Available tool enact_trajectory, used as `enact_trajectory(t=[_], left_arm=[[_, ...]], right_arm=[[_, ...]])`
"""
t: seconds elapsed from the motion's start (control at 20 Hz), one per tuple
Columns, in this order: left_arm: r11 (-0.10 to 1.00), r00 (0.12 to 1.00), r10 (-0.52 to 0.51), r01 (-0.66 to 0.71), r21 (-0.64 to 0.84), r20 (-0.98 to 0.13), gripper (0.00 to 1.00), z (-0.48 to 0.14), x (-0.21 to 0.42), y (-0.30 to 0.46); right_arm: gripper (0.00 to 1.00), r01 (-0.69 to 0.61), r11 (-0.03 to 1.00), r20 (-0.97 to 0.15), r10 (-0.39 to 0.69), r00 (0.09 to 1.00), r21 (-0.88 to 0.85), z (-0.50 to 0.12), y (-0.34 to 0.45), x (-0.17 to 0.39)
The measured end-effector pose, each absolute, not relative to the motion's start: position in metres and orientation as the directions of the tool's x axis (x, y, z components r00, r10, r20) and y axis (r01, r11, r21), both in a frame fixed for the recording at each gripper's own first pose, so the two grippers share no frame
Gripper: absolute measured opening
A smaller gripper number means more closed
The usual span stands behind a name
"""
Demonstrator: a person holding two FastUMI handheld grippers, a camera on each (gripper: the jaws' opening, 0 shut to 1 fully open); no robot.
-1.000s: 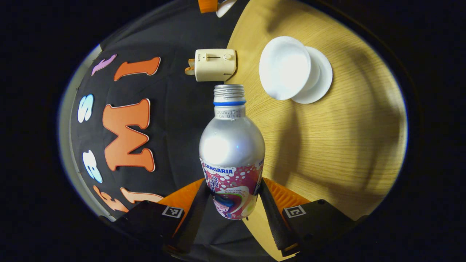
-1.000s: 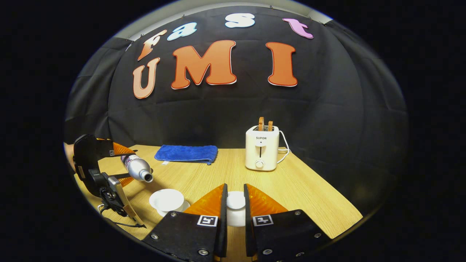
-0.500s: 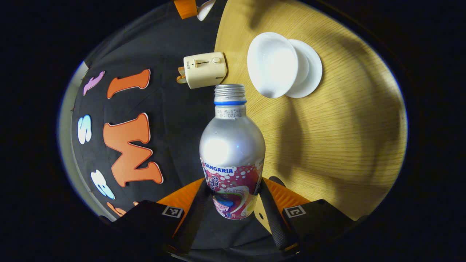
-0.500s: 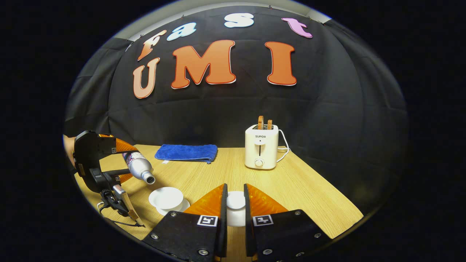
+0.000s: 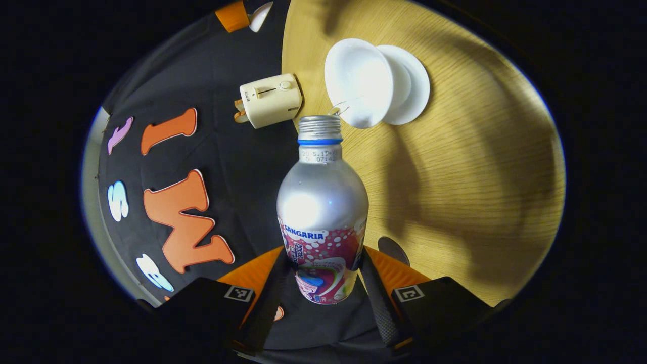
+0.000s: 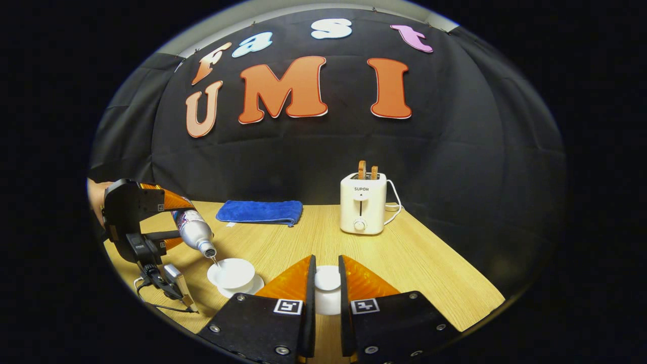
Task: Open the teacup lid with one hand, grasp the water bottle and pour water into the teacup with the other hand; after pouring, place the water bottle on the coaster and then close the teacup lid.
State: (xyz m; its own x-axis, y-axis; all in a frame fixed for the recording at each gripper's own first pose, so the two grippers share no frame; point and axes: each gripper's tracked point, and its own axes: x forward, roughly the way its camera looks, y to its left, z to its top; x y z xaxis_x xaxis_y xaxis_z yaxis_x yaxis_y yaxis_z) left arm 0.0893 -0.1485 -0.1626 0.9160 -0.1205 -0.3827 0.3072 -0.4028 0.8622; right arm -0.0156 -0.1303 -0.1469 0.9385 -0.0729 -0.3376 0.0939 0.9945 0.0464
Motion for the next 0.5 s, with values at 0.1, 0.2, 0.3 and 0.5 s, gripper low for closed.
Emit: enact_trajectory(t=[0.1,0.2,0.3,0.5], left_arm=[[-0.415,0.917,-0.125,0.297,0.860,-0.378,0.85,-0.159,0.089,-0.151],[-0.425,0.920,-0.130,0.286,0.859,-0.370,0.86,-0.155,0.089,-0.153],[-0.437,0.923,-0.135,0.272,0.857,-0.362,0.86,-0.151,0.091,-0.155],[-0.452,0.928,-0.140,0.251,0.856,-0.346,0.86,-0.140,0.093,-0.156]], right_arm=[[0.20,0.091,0.995,-0.337,-0.070,0.939,0.046,-0.147,-0.130,-0.017],[0.20,0.088,0.995,-0.335,-0.067,0.940,0.046,-0.146,-0.130,-0.018],[0.20,0.085,0.995,-0.337,-0.065,0.939,0.045,-0.147,-0.130,-0.019],[0.20,0.081,0.996,-0.337,-0.061,0.940,0.044,-0.147,-0.129,-0.018]])
